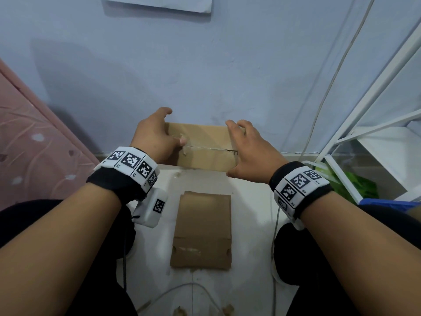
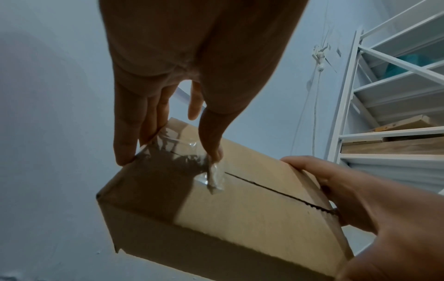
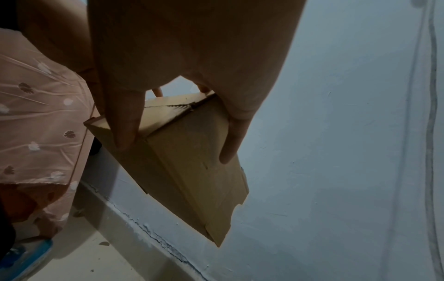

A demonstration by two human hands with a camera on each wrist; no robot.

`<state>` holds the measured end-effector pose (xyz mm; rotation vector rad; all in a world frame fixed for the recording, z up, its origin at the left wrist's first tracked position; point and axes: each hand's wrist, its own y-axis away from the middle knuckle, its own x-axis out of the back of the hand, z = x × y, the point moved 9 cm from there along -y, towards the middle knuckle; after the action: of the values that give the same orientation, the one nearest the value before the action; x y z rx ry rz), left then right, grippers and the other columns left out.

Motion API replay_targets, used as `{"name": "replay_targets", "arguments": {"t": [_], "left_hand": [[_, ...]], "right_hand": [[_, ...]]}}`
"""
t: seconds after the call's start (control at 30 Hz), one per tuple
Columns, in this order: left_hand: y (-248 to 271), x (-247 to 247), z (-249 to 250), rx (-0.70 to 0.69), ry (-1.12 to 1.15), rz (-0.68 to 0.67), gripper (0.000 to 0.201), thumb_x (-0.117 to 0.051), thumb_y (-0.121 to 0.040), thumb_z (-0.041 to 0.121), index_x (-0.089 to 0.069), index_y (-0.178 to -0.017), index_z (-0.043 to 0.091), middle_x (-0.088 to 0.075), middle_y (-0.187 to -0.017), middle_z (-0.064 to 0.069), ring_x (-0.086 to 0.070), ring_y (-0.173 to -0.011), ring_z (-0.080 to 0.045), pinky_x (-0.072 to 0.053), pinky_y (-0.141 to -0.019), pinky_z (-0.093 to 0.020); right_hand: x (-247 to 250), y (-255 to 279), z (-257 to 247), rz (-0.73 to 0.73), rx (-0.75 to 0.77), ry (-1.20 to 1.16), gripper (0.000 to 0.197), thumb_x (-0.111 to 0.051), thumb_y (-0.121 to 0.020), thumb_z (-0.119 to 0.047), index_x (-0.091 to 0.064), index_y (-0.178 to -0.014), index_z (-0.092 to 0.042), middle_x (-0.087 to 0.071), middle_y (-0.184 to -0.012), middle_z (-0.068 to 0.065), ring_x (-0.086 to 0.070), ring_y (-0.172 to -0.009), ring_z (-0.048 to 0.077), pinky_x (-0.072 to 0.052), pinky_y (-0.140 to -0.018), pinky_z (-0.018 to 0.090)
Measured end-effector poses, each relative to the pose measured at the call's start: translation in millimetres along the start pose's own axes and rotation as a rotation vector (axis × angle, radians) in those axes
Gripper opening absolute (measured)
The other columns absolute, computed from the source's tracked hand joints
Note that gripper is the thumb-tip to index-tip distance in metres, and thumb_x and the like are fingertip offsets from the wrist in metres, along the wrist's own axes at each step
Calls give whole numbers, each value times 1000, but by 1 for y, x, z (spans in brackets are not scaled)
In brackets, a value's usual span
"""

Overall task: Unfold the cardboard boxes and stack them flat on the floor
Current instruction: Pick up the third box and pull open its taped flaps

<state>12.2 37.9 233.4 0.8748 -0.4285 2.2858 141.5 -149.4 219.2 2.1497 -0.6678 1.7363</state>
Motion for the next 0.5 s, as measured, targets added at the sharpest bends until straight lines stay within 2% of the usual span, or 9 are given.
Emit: {"name": "replay_targets", "arguments": {"t": [0.07, 0.23, 0.4, 0.5], "left_hand": [[0, 0, -1, -1, -12, -4, 76, -82, -82, 21, -45, -149, 24, -60, -133, -11, -51, -130, -26, -33, -92, -24], [1, -1, 0, 0, -13, -9, 78, -83, -81, 21, -45, -149, 25, -58, -139, -13, -51, -131, -28, -39, -102, -31], [0, -2, -2, 10, -12, -7, 77, -78, -83, 21, -41, -151, 23, -59, -120, -6, -52, -126, -26, -37, -93, -26], [1, -3, 0, 1, -22, -6, 75, -71, -84, 17, -40, -152, 21, -51, -108, 2, -50, -106, -20, -37, -87, -27]], "right_hand": [[0, 0, 1, 1, 0, -6, 118, -87, -66, -32, -9, -155, -25, -13, -159, 9, -43, -131, 25, -48, -86, 33], [-1, 0, 2, -5, -2, -5, 117, -86, -66, -31, -9, -155, -26, -15, -156, 8, -46, -123, 24, -49, -82, 33], [-1, 0, 2, -9, -2, -6, 117, -86, -67, -31, -9, -155, -25, -15, -156, 7, -44, -127, 24, -47, -81, 32], [-2, -1, 1, -9, -1, -6, 117, -86, -67, -31, -9, -155, -25, -15, -156, 8, -43, -128, 24, -49, -83, 34]]}}
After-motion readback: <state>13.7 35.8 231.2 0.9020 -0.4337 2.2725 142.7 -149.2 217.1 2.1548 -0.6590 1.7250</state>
